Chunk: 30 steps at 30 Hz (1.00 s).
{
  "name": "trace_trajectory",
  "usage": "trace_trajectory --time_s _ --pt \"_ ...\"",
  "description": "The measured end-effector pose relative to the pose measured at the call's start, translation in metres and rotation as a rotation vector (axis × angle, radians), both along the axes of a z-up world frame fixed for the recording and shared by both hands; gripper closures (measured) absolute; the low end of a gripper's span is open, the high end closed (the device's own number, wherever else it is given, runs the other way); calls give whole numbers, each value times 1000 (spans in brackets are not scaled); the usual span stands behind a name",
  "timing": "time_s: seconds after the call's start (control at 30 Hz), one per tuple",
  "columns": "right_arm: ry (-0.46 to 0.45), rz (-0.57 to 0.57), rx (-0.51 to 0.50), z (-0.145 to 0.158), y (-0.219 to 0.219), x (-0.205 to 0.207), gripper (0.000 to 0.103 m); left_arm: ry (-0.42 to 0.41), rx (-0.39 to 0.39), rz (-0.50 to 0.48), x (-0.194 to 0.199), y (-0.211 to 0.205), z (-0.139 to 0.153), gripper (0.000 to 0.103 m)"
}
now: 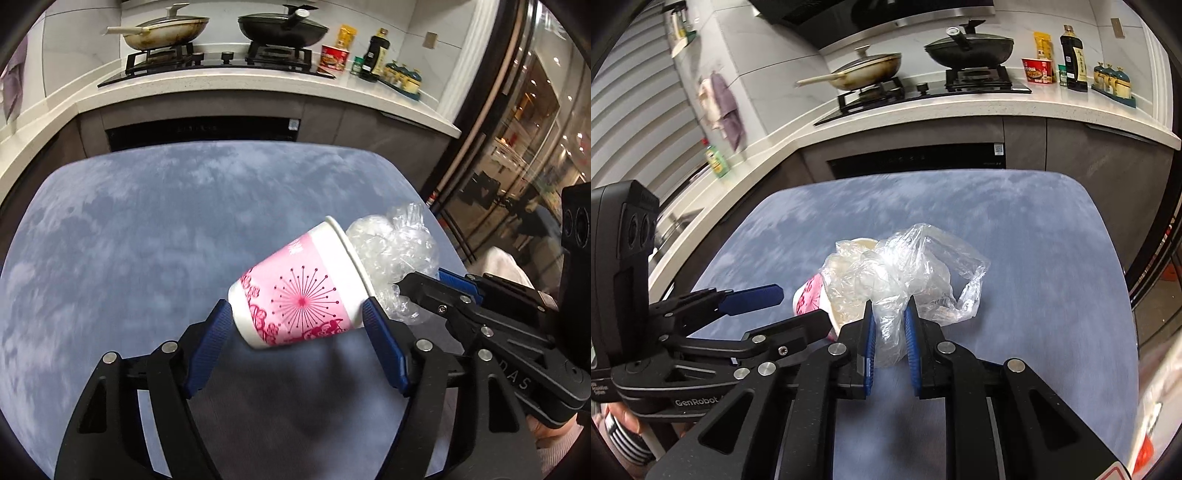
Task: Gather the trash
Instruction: 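Grasp the pink-patterned white cup with the left tool, then carry the white cup and clear bag over the bin with both tools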
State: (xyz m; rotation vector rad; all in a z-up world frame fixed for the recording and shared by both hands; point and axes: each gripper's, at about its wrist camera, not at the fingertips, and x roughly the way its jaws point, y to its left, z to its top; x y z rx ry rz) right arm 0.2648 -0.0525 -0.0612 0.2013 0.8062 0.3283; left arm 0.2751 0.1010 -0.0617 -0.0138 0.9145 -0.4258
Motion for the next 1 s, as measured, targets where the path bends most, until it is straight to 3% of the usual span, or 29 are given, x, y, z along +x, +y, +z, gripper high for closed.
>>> trace_trajectory --time_s 0.17,0.3,0.4,0.47,0.8,1.0 --pt "14 21 -7 1 -3 -56 87 22 17 -34 -50 -1 -1 30" --pt "46 0 40 -3 -14 -84 87 12 37 -44 -75 -4 -2 15" --pt "49 -10 39 -2 -17 -100 87 0 68 -77 -84 -9 -4 11" --pt "42 -40 46 0 -24 -111 87 -3 93 -78 -88 -11 -7 11" --pt "24 -232 59 5 -74 -140 87 32 63 -25 -99 -31 -2 10" --pt "11 -268 51 8 -89 -150 87 8 177 -15 -99 -61 -16 10"
